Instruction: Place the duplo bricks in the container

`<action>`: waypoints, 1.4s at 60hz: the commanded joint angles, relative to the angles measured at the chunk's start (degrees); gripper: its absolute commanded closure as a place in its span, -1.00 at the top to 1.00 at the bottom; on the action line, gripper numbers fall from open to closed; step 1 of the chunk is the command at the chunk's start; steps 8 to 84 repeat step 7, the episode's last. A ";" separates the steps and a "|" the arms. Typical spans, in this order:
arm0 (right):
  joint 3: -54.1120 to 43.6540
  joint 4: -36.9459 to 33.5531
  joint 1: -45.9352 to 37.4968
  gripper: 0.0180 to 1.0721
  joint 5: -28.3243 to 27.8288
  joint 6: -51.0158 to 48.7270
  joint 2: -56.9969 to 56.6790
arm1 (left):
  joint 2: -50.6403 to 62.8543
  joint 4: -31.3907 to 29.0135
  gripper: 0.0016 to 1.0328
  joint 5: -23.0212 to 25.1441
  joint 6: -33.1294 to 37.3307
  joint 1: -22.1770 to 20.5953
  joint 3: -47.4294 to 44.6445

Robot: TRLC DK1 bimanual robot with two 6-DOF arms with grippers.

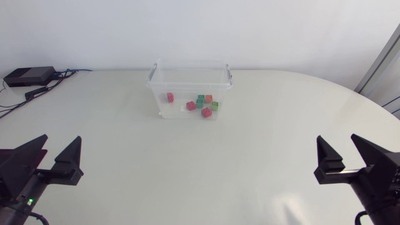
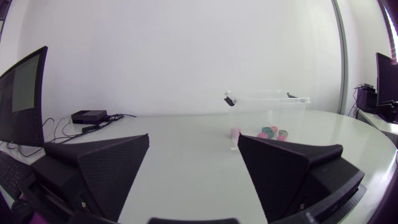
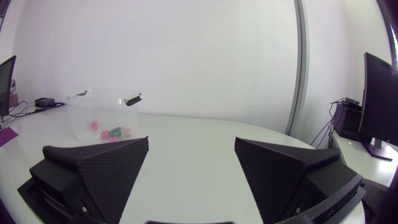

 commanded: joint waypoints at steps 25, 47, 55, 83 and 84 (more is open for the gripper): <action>-2.39 1.06 -0.49 0.90 -0.58 2.57 -1.63 | -1.69 1.26 0.94 -0.62 -2.42 -0.54 -2.39; -2.39 1.06 -0.49 0.90 -0.58 2.57 -1.63 | -1.69 1.26 0.94 -0.62 -2.42 -0.54 -2.39; -2.39 1.06 -0.49 0.90 -0.58 2.57 -1.63 | -1.69 1.26 0.94 -0.62 -2.42 -0.54 -2.39; -2.39 1.06 -0.49 0.90 -0.58 2.57 -1.63 | -1.69 1.26 0.94 -0.62 -2.42 -0.54 -2.39; -2.39 1.06 -0.49 0.90 -0.58 2.57 -1.63 | -1.69 1.26 0.94 -0.62 -2.42 -0.54 -2.39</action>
